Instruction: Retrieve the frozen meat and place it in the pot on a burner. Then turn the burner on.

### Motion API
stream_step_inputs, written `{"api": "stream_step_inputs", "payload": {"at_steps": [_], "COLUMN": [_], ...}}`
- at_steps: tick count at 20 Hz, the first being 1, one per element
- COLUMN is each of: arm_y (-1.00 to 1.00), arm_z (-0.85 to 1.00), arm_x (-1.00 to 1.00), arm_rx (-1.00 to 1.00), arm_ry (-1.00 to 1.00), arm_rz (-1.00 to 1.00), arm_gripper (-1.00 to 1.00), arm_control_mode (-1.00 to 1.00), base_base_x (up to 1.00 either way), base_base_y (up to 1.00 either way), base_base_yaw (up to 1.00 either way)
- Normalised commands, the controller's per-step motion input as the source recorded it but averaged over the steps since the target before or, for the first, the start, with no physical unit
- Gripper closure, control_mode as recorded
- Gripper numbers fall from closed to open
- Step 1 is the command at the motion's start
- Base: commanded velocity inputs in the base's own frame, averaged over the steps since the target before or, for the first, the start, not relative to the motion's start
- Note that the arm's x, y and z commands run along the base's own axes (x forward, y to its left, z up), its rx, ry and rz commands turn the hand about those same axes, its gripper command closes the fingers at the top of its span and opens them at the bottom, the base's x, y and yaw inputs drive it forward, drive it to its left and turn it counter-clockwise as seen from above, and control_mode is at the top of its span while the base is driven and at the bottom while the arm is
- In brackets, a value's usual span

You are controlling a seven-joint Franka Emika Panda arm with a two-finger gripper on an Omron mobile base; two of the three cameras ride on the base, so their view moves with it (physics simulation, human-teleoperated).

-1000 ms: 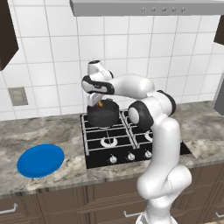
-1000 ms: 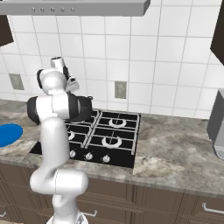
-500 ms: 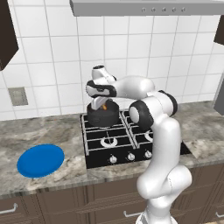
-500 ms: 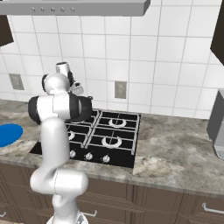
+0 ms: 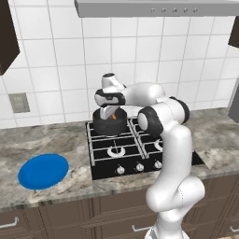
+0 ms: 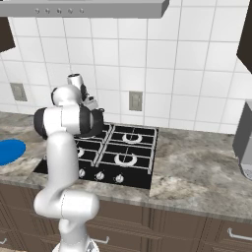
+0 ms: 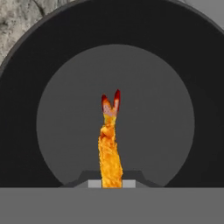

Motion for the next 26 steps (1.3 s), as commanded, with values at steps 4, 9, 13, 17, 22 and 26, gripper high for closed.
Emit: {"api": "stream_step_inputs", "payload": {"at_steps": [4,9,13,17,22,26], "arm_y": [0.00,0.00,0.00,0.00,0.00,0.00], "arm_z": [-0.09,-0.07,-0.05,-0.07,-0.07,-0.05], "arm_x": [0.07,0.01,0.00,0.00,0.00,0.00], "arm_rx": [0.00,0.00,0.00,0.00,0.00,0.00], "arm_ry": [0.00,0.00,0.00,0.00,0.00,0.00], "arm_rz": [0.00,0.00,0.00,0.00,0.00,0.00], "arm_gripper": [1.00,1.00,1.00,1.00,1.00,1.00], "arm_control_mode": [-1.00,-1.00,-1.00,-1.00,-1.00,-1.00], "base_base_x": [0.00,0.00,0.00,0.00,0.00,0.00], "base_base_y": [0.00,0.00,0.00,0.00,0.00,0.00], "base_base_yaw": [0.00,0.00,0.00,0.00,0.00,0.00]}}
